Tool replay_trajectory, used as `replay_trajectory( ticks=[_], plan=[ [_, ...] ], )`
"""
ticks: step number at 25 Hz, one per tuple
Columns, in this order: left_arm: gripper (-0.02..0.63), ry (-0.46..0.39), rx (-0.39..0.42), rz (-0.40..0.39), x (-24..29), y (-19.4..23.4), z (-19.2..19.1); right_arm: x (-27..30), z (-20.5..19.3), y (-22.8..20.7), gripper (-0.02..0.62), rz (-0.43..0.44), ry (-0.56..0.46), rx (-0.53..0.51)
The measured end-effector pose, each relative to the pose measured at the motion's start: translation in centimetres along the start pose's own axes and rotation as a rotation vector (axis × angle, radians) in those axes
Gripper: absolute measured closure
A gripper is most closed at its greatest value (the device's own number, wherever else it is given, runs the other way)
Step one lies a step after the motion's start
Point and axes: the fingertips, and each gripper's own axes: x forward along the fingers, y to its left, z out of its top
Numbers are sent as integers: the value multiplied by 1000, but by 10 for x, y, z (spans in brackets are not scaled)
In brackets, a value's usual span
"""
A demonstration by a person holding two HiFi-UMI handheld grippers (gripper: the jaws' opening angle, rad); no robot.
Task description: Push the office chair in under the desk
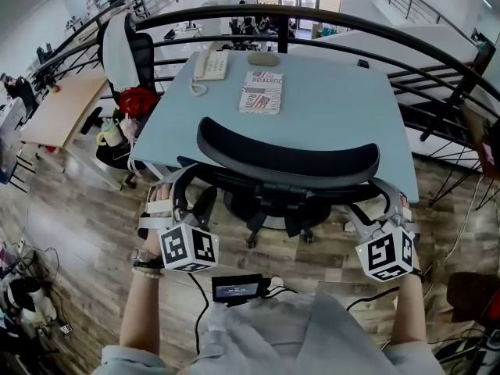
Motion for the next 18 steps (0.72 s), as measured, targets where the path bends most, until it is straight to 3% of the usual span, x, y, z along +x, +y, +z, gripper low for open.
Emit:
replay_trajectory(
  ticks=[9, 12, 18],
  plan=[
    [362, -197, -336, -64, -35, -8, 55, -30, 52, 18, 331, 46, -213, 290],
    [422, -251, -459, -80, -43, -10, 66, -34, 57, 21, 378, 22, -238, 368],
    [529, -278, -541, -117, -50, -20, 76, -37, 67, 26, 496, -17, -270, 445]
  ],
)
